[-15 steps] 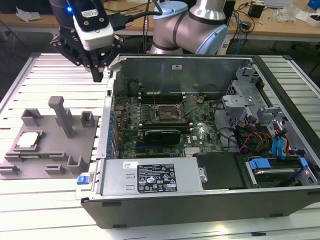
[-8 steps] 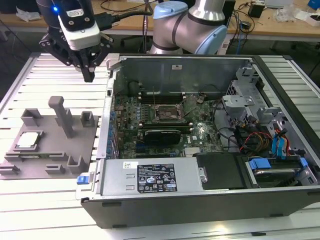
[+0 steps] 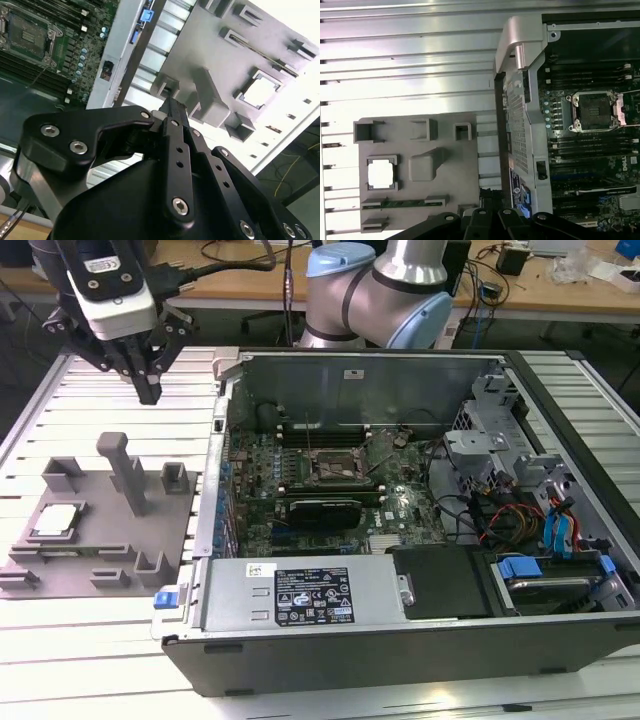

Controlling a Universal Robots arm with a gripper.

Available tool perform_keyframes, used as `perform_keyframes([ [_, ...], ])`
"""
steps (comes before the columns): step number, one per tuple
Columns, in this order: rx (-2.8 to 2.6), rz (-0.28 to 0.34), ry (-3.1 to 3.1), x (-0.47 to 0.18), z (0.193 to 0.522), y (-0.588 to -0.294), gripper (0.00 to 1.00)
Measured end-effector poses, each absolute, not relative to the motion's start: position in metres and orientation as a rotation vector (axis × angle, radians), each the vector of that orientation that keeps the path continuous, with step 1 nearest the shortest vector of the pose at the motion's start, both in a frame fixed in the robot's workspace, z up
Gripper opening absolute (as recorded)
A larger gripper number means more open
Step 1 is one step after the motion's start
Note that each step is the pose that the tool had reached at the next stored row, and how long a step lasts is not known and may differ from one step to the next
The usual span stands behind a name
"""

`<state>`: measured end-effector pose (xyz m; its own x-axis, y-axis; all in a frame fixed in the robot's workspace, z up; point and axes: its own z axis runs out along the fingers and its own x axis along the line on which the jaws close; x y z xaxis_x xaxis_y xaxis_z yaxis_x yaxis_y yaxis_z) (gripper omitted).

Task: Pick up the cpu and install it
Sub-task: 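Reach for the cpu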

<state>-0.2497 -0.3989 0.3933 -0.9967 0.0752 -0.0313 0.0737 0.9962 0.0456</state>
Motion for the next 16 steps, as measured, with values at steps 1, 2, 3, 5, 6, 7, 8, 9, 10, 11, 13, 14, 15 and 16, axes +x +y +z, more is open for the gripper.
perform_keyframes([
  [1, 0.116, 0.069, 3.105, -0.252, 0.393, -0.399, 0.11],
  [2, 0.116, 0.069, 3.105, -0.254, 0.393, -0.399, 0.11],
  [3, 0.116, 0.069, 3.105, -0.256, 0.393, -0.399, 0.11],
  [5, 0.116, 0.069, 3.104, -0.261, 0.393, -0.399, 0.11],
  [6, 0.116, 0.069, 3.104, -0.264, 0.393, -0.399, 0.11],
  [7, 0.116, 0.069, 3.104, -0.267, 0.393, -0.399, 0.11],
  [8, 0.116, 0.069, 3.104, -0.27, 0.393, -0.399, 0.11],
  [9, 0.116, 0.069, 3.104, -0.271, 0.393, -0.399, 0.11],
  [10, 0.116, 0.069, 3.103, -0.274, 0.393, -0.399, 0.11],
  [11, 0.116, 0.069, 3.103, -0.277, 0.393, -0.399, 0.11],
  [13, 0.116, 0.069, 3.102, -0.284, 0.393, -0.399, 0.11],
  [14, 0.116, 0.069, 3.102, -0.286, 0.393, -0.399, 0.11],
  [15, 0.116, 0.069, 3.102, -0.289, 0.393, -0.399, 0.11],
  [16, 0.116, 0.069, 3.102, -0.293, 0.393, -0.399, 0.11],
])
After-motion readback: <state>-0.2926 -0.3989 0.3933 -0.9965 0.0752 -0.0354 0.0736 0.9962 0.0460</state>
